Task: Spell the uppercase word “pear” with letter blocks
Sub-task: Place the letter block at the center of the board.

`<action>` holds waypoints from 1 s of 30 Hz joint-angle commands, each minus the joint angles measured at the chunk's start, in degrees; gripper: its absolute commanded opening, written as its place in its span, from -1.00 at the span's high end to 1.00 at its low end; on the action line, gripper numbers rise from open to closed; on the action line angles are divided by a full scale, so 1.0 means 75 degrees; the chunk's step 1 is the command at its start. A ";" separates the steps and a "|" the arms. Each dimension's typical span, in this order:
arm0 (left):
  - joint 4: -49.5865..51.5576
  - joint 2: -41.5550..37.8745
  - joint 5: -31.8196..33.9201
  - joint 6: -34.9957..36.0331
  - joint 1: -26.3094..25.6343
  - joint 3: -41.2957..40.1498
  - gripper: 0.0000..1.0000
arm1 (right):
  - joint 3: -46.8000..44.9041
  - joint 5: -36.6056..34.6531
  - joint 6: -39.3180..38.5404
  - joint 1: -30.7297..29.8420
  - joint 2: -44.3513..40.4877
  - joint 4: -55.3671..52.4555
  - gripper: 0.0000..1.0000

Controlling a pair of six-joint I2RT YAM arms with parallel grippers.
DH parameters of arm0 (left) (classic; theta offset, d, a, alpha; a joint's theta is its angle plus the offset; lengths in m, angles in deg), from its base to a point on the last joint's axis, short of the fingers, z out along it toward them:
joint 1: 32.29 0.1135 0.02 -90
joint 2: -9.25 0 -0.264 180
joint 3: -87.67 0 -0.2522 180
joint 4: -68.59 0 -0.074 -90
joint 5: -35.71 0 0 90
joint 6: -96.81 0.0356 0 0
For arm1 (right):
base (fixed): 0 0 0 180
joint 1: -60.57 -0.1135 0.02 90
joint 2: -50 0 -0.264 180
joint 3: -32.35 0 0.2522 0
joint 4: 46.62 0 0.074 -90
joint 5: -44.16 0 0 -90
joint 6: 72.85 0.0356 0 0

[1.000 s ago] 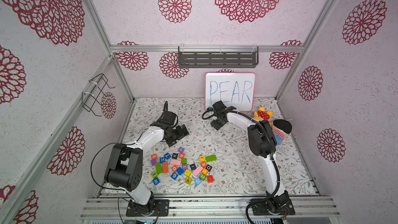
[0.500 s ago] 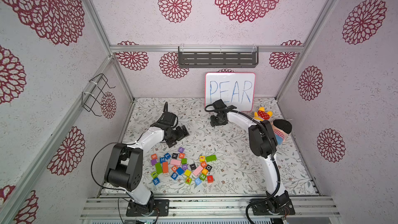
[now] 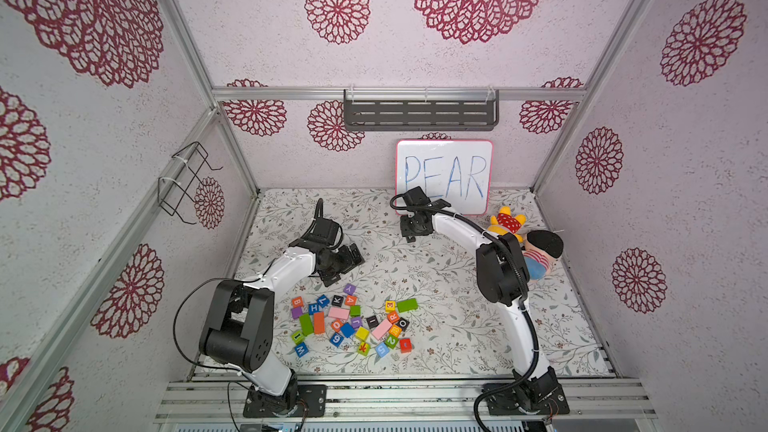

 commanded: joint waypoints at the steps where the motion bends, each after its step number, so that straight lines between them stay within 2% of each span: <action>1: -0.0211 -0.0283 -0.0034 0.0005 -0.0006 -0.0086 -0.96 | 0.0386 -0.0384 0.0145 0.0009 0.0266 -0.0429 0.03; 9: -0.0240 -0.0497 0.0002 0.0003 0.0005 -0.0267 -0.96 | 0.0539 -0.0390 0.0202 -0.0073 0.0531 -0.0673 0.04; 19: -0.0329 -0.0687 -0.0006 0.0005 0.0039 -0.0449 -0.96 | 0.0209 -0.0424 0.0531 -0.0142 0.0445 -0.0577 0.30; 30: -0.0469 -0.1037 -0.0049 0.0041 0.0136 -0.0782 -0.96 | 0.0235 -0.0628 0.1068 -0.0305 0.0425 -0.0778 0.37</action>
